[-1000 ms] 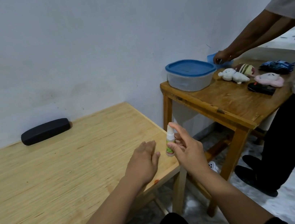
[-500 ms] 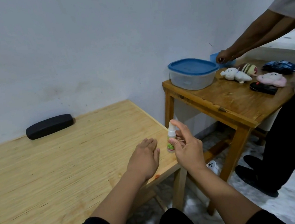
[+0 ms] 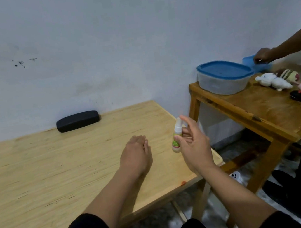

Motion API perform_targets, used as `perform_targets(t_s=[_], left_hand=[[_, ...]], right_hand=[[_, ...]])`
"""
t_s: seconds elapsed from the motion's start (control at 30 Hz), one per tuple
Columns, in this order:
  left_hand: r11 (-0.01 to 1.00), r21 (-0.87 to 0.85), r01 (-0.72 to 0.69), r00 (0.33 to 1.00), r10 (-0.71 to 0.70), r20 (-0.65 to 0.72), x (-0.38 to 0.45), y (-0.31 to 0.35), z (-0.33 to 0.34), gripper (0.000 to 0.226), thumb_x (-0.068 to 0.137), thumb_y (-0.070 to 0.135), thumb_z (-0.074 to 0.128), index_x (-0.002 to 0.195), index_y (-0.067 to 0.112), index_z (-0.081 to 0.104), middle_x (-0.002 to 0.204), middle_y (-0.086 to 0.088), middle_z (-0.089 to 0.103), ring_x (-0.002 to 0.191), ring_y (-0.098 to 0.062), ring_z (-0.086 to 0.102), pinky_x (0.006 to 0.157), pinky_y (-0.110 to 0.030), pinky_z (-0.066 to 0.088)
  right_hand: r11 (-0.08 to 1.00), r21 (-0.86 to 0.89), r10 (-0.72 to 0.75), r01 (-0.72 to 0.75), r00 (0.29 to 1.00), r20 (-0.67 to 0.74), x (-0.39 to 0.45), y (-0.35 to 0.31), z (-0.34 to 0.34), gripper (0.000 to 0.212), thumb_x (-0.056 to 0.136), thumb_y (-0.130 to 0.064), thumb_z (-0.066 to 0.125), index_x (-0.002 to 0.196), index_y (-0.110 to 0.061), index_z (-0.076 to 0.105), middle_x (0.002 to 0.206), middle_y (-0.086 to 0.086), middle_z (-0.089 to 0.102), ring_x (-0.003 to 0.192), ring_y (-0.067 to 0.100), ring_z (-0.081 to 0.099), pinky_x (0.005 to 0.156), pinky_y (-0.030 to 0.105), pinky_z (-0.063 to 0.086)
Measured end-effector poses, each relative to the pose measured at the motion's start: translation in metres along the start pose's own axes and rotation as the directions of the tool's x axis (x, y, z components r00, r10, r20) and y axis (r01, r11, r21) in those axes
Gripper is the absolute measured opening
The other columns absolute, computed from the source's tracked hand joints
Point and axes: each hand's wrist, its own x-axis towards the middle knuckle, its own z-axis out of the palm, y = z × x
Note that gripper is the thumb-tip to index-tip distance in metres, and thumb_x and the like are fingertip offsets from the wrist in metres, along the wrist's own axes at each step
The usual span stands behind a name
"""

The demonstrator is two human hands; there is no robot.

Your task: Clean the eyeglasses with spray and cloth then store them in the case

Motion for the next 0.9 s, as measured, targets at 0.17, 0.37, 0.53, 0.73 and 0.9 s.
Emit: perform_targets(t_s=[0.17, 0.37, 0.53, 0.73, 0.9], left_hand=[[0.978, 0.097, 0.185, 0.982, -0.180, -0.059, 0.024, -0.068, -0.037, 0.035, 0.098, 0.027, 0.030, 0.116, 0.007, 0.054, 0.118, -0.013, 0.057, 0.108, -0.024, 0.052, 0.098, -0.038, 0.044], [0.918, 0.193, 0.345, 0.939, -0.338, -0.067, 0.043, -0.128, -0.059, 0.043, 0.097, 0.027, 0.032, 0.133, 0.007, 0.042, 0.140, -0.012, 0.045, 0.133, -0.026, 0.035, 0.112, -0.042, 0.031], [0.921, 0.187, 0.341, 0.939, -0.326, -0.105, 0.045, -0.139, -0.056, 0.047, 0.098, 0.027, 0.030, 0.140, 0.007, 0.034, 0.149, -0.011, 0.034, 0.140, -0.025, 0.024, 0.115, -0.035, 0.017], [0.912, 0.201, 0.358, 0.932, -0.337, -0.132, 0.046, -0.141, -0.053, 0.049, 0.098, 0.030, 0.028, 0.142, 0.009, 0.030, 0.151, -0.007, 0.030, 0.142, -0.020, 0.019, 0.115, -0.031, 0.012], [0.910, 0.206, 0.359, 0.931, -0.332, -0.155, 0.046, -0.142, -0.052, 0.048, 0.098, 0.030, 0.028, 0.142, 0.010, 0.031, 0.151, -0.008, 0.031, 0.141, -0.020, 0.020, 0.115, -0.031, 0.012]], right_hand=[[0.997, 0.068, -0.028, 0.025, 0.999, 0.041, 0.040, -0.015, 0.055, 0.054, 0.083, -0.009, 0.065, 0.125, -0.038, 0.047, 0.103, 0.003, 0.066, 0.083, 0.002, 0.065, 0.058, 0.004, 0.046], [0.996, 0.079, -0.049, 0.038, 0.989, 0.136, 0.087, -0.024, 0.126, 0.055, 0.079, -0.002, 0.067, 0.124, -0.030, 0.051, 0.101, 0.010, 0.063, 0.081, 0.014, 0.062, 0.053, -0.002, 0.040], [0.996, 0.076, -0.064, 0.050, 0.980, 0.190, 0.125, -0.023, 0.182, 0.054, 0.080, 0.001, 0.064, 0.123, -0.028, 0.051, 0.097, 0.006, 0.058, 0.073, -0.001, 0.056, 0.050, -0.001, 0.039], [0.998, 0.058, -0.047, 0.034, 0.971, 0.236, 0.164, -0.014, 0.239, 0.053, 0.084, 0.000, 0.059, 0.124, -0.034, 0.049, 0.096, 0.001, 0.056, 0.073, 0.002, 0.056, 0.047, 0.003, 0.042], [0.993, -0.003, -0.114, 0.118, 0.963, 0.243, 0.185, -0.009, 0.268, 0.052, 0.085, -0.003, 0.058, 0.124, -0.036, 0.046, 0.098, 0.001, 0.059, 0.086, 0.014, 0.060, 0.074, 0.027, 0.055]])
